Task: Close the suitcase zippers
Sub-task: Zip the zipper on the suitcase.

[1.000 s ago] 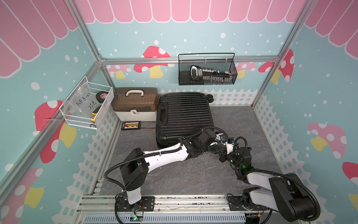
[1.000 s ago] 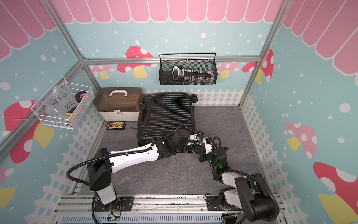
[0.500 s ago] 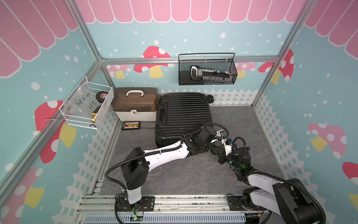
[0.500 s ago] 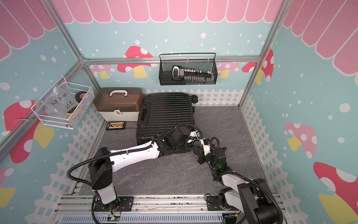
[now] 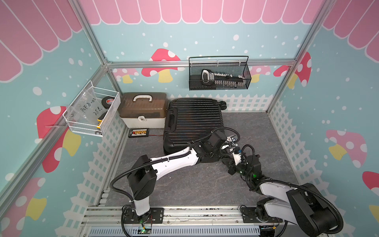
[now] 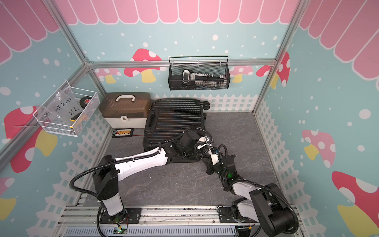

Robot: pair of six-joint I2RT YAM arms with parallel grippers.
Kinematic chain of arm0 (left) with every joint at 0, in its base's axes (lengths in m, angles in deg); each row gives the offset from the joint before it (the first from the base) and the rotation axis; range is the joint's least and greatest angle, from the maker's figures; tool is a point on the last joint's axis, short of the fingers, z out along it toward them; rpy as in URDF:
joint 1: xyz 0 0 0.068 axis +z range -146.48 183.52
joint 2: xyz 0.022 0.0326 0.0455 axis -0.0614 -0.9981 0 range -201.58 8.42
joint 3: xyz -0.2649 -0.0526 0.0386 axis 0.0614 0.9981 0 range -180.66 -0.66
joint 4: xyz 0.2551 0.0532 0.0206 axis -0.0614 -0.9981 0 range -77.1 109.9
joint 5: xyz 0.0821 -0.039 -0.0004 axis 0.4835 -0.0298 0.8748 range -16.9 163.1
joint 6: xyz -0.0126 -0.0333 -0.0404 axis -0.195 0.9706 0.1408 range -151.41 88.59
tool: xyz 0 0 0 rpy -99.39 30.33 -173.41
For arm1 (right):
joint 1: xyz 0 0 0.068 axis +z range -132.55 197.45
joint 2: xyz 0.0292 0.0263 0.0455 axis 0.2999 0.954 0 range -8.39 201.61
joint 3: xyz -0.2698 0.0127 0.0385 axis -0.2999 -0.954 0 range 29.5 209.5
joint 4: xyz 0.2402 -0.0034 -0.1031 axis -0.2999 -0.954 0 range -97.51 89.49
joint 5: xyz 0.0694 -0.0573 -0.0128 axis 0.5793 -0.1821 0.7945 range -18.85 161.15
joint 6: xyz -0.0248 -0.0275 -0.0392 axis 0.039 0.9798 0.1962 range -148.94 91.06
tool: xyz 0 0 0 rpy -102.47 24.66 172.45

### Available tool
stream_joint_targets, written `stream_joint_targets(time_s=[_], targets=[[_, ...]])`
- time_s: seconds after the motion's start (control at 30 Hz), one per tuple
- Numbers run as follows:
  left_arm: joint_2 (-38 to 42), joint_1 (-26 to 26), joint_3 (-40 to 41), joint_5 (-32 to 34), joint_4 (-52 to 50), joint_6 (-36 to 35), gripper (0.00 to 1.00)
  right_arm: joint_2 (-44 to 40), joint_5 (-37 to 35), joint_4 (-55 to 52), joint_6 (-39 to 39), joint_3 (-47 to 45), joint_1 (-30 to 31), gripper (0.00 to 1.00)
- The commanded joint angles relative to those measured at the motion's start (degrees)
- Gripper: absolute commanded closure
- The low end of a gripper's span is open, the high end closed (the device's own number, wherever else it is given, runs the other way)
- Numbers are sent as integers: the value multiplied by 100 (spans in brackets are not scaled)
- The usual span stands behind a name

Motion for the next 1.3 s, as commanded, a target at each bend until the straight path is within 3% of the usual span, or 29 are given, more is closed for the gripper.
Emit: stream_joint_targets(time_s=[0.0, 0.27, 0.5, 0.63, 0.77, 1.03, 1.27], targets=[[385, 82, -103, -388, -178, 312, 2, 20, -61, -192, 88, 4, 48, 100], [1149, 307, 156, -918, -278, 1068, 0, 16, -315, -195, 122, -5, 53, 100], [1618, 594, 438, -895, -400, 1327, 0, -228, -624, -257, 380, -64, 54, 64], [1744, 665, 532, -826, -405, 1361, 0, -124, -573, -247, 555, 28, 70, 56], [1824, 760, 560, -884, -419, 1490, 0, 10, -749, -119, 728, 87, 110, 56], [1943, 885, 656, -885, -422, 1544, 0, 545, -604, 451, 982, 218, 149, 68], [1985, 930, 689, -888, -444, 1538, 0, 974, -734, 1111, 974, 205, 176, 72]])
